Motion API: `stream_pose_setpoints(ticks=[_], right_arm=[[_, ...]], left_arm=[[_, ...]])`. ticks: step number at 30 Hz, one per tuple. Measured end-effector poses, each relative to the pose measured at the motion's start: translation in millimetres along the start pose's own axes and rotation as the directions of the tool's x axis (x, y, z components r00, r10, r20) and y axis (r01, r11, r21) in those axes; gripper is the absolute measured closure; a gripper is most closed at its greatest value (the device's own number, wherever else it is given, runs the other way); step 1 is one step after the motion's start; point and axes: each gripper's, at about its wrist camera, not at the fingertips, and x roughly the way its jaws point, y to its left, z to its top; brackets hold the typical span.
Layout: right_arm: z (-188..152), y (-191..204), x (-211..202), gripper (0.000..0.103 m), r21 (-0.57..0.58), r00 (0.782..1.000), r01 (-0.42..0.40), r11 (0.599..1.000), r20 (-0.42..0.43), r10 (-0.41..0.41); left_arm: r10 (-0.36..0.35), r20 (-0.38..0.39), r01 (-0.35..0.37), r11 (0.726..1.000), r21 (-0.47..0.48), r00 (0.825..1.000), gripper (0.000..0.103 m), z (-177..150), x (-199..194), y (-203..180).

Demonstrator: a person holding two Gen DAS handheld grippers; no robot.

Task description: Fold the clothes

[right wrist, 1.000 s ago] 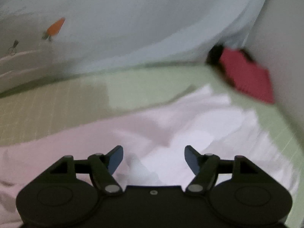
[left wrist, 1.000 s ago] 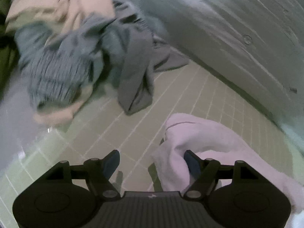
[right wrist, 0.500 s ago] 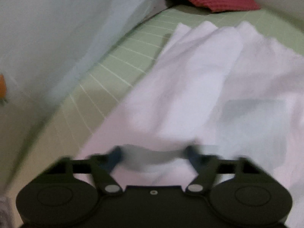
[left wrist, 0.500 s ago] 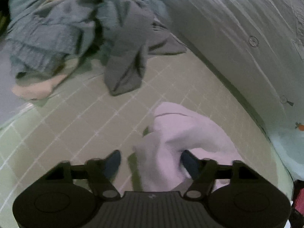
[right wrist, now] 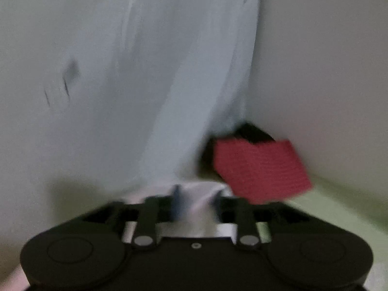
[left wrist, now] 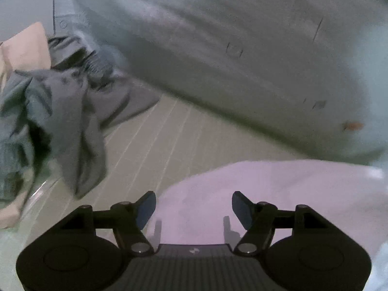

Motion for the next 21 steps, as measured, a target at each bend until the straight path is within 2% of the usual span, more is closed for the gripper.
stream_pose_setpoints(ticks=[1, 3, 8, 12, 13, 14, 15, 16, 18, 21], right_arm=[[-7.4, 1.8, 1.6, 0.032, -0.038, 0.999, 0.014, 0.999, -0.030, -0.016], [-31.2, 3.0, -4.2, 0.027, -0.076, 0.996, -0.018, 0.997, -0.087, 0.011], [-96.9, 7.6, -29.5, 0.026, -0.138, 0.968, -0.127, 0.982, -0.232, 0.093], [-127.5, 11.4, -50.3, 0.026, -0.169, 0.947, -0.180, 0.969, -0.296, 0.125], [-132.8, 12.4, -55.4, 0.026, -0.176, 0.944, -0.187, 0.966, -0.305, 0.127], [-136.0, 12.8, -59.5, 0.026, -0.179, 0.942, -0.190, 0.965, -0.310, 0.128], [-138.1, 13.1, -62.6, 0.026, -0.179, 0.941, -0.191, 0.965, -0.313, 0.128], [-140.2, 13.4, -65.8, 0.026, -0.179, 0.940, -0.192, 0.965, -0.316, 0.129], [-141.2, 10.3, -71.9, 0.026, -0.177, 0.939, -0.192, 0.965, -0.318, 0.128], [-141.0, 7.8, -76.4, 0.026, -0.183, 0.943, -0.182, 0.966, -0.312, 0.119]], left_arm=[[0.006, -0.033, -0.006, 1.000, -0.015, 0.999, 0.033, -4.6, 4.3, 5.8], [0.005, -0.092, -0.008, 0.999, -0.037, 0.996, 0.033, -13.0, 12.1, 11.6], [0.044, -0.159, -0.043, 0.999, 0.013, 0.986, 0.028, -26.1, 29.1, 11.1], [0.025, -0.185, -0.020, 0.999, 0.030, 0.982, 0.030, -26.1, 40.7, 8.7], [0.026, -0.189, -0.020, 0.999, 0.034, 0.982, 0.041, -26.0, 43.3, 7.8], [0.037, -0.194, -0.029, 0.999, 0.042, 0.980, 0.069, -26.8, 44.4, 6.3], [0.049, -0.199, -0.040, 0.998, 0.051, 0.979, 0.090, -27.7, 45.3, 4.6], [0.071, -0.203, -0.059, 0.996, 0.065, 0.977, 0.101, -28.2, 45.0, 3.4], [0.121, -0.151, -0.110, 0.991, 0.078, 0.981, 0.100, -26.3, 40.9, 5.1], [0.157, -0.061, -0.152, 0.985, 0.078, 0.986, 0.100, -11.5, 25.7, 18.4]])
